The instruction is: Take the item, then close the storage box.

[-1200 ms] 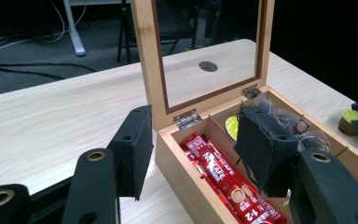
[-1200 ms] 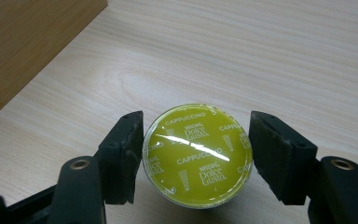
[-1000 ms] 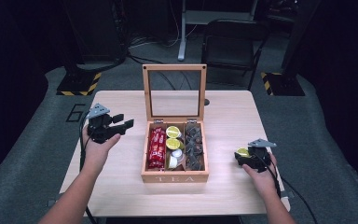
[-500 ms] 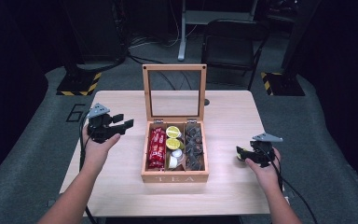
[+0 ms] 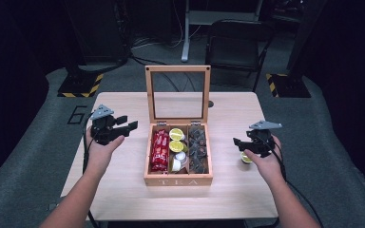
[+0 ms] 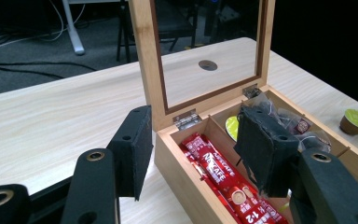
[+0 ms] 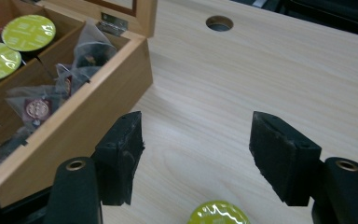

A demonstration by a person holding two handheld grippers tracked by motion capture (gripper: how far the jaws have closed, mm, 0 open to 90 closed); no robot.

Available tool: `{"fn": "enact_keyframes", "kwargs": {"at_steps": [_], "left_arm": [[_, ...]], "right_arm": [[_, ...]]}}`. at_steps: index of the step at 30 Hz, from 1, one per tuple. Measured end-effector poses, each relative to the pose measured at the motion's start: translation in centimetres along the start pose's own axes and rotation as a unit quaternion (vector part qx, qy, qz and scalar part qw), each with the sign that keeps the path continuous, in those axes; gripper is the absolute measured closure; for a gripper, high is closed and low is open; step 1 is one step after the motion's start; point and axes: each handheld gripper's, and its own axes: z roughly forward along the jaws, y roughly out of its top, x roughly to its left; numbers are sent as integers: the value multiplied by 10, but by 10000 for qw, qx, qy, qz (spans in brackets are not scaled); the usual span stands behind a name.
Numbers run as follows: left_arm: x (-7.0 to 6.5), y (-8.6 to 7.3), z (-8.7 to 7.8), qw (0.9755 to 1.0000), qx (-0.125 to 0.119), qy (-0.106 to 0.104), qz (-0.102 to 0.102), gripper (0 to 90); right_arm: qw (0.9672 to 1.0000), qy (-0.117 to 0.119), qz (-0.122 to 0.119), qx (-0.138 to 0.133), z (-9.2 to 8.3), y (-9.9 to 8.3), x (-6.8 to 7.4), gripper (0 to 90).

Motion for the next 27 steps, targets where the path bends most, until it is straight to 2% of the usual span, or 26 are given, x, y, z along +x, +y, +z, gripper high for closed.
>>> {"fn": "enact_keyframes", "kwargs": {"at_steps": [8, 16, 25, 27], "left_arm": [[2, -2, 0, 10000, 33, 19, -33, 458], [1, -2, -1, 10000, 27, 5, -11, 455], [-1, -1, 0, 10000, 6, -21, -41, 445], [0, 0, 1, 10000, 28, -22, -41, 441]], "right_arm": [[9996, 268, -87, -26, 4, 24, 10, 348], [9986, 356, -388, 25, 2, 56, 26, 348], [9975, 556, -421, -97, 0, 86, 39, 348], [9969, 564, -528, -108, 3, 89, 42, 348]]}}
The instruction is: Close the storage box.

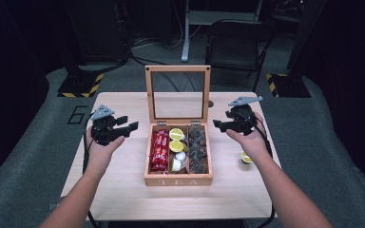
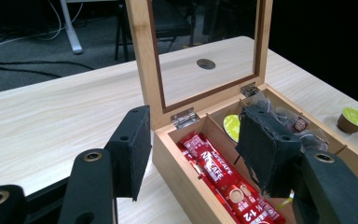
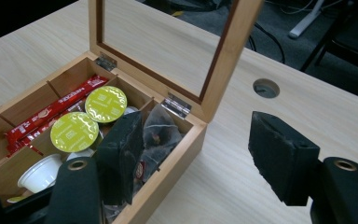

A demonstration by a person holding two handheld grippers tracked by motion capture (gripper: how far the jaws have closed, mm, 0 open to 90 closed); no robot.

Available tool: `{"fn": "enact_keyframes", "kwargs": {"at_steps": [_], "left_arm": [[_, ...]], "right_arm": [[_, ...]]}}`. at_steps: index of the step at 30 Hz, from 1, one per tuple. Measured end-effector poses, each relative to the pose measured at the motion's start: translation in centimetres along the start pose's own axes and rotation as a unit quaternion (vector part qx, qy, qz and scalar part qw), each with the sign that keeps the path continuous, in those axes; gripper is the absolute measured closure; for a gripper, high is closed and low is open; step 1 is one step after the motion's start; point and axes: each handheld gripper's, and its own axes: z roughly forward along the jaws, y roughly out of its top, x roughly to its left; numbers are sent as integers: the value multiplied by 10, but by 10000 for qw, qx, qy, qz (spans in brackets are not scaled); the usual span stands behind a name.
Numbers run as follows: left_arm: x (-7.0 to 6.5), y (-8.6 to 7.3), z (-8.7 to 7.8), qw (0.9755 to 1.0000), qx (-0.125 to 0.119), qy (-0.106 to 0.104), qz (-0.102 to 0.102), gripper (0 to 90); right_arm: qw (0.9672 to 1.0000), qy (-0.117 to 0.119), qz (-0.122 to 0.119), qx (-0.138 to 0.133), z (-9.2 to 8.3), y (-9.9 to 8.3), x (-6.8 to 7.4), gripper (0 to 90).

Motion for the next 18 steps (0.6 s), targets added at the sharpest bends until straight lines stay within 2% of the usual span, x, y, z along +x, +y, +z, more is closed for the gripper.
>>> {"fn": "enact_keyframes", "kwargs": {"at_steps": [5, 9, 13, 18], "left_arm": [[0, 0, 3, 10000, 43, -47, -7, 431], [0, 0, 4, 9999, 97, -70, -18, 425], [0, 0, 6, 9999, 111, -77, -17, 425], [-1, 1, 6, 9999, 57, -109, 8, 425]], "right_arm": [[9998, 0, -185, 15, 11, 7, 3, 348], [9998, 17, -181, 30, 19, 14, 2, 347], [10000, 60, -49, -11, 25, 21, 0, 347], [9999, 77, -107, -111, 32, 28, -4, 349]]}}
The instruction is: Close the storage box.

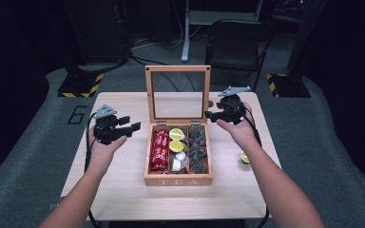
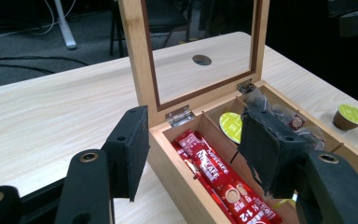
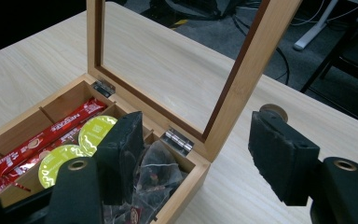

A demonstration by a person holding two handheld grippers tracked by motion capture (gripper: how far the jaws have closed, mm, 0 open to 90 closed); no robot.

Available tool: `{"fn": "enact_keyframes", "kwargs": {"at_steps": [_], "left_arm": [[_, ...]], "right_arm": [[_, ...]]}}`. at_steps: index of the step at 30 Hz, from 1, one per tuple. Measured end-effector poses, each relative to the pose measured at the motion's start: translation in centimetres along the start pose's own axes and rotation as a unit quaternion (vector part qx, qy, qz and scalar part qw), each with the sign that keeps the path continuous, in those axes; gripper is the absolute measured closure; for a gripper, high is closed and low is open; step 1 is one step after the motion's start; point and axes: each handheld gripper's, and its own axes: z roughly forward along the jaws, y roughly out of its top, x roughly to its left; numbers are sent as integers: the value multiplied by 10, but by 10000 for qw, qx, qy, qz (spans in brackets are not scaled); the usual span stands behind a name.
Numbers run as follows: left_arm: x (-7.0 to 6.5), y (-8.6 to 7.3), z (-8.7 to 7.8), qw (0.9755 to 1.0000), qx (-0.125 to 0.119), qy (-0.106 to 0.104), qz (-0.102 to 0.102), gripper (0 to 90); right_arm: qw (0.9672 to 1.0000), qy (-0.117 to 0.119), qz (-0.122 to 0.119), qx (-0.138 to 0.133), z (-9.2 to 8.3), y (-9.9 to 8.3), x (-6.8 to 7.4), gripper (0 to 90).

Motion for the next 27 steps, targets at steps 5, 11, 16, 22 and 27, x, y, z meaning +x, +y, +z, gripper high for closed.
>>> {"fn": "enact_keyframes", "kwargs": {"at_steps": [5, 11, 16, 22, 27], "left_arm": [[-1, 1, -1, 10000, -22, -13, -33, 425], [0, 2, -2, 10000, -54, -7, -41, 425], [2, 2, 0, 10000, -11, 4, -8, 425], [4, 4, 10, 10000, 74, 45, -16, 425], [4, 11, 22, 10000, 67, 0, -11, 425]], "right_arm": [[9999, -21, 146, 45, 9, 1, -4, 352], [9998, -5, 169, 115, 20, -1, -12, 352], [9994, -27, 272, 191, 32, -2, -16, 350], [9993, -85, 284, 246, 43, -4, -19, 349], [9985, -95, 488, 221, 51, -5, -26, 349]]}}
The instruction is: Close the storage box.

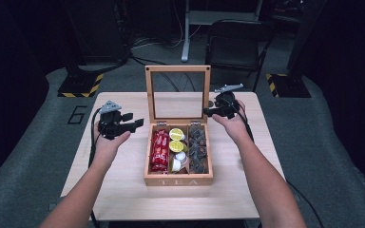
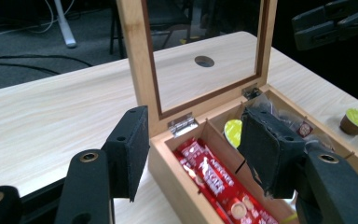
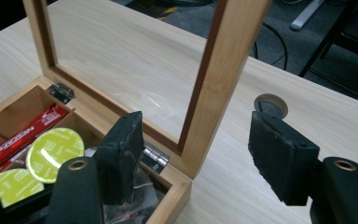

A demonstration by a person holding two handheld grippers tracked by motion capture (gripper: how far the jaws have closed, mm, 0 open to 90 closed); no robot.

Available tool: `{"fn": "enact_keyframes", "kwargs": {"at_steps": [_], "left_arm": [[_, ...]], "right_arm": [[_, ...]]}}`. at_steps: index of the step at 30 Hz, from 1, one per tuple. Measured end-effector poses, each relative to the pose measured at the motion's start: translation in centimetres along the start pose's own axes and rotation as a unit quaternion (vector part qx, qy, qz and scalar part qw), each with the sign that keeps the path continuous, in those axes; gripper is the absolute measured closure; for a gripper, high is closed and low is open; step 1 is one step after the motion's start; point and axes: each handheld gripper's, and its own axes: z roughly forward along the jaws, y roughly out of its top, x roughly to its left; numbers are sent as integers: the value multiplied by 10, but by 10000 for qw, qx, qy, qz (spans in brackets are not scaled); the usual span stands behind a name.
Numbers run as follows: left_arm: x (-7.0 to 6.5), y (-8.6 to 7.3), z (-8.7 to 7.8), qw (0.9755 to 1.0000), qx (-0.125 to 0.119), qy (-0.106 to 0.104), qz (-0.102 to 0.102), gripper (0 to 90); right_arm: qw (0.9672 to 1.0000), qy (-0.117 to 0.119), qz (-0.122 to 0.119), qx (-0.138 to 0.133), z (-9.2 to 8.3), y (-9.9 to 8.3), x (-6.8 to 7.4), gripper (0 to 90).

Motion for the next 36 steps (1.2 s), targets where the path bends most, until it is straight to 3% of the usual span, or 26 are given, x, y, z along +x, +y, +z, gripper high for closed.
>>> {"fn": "enact_keyframes", "kwargs": {"at_steps": [4, 13, 25, 36], "left_arm": [[-1, 4, 11, 9999, -19, -94, -75, 426], [-5, 4, 20, 9999, 119, -81, 40, 426], [-10, 1, 7, 9997, 69, -190, 137, 426], [-10, -1, -10, 9999, -10, -103, 116, 425]], "right_arm": [[10000, -59, 53, -7, 5, -1, -5, 350], [9999, -87, 122, -50, 15, -2, -11, 363], [9999, 52, 109, -32, 28, -4, -12, 360], [9997, 232, 42, -88, 36, -1, -2, 339]]}}
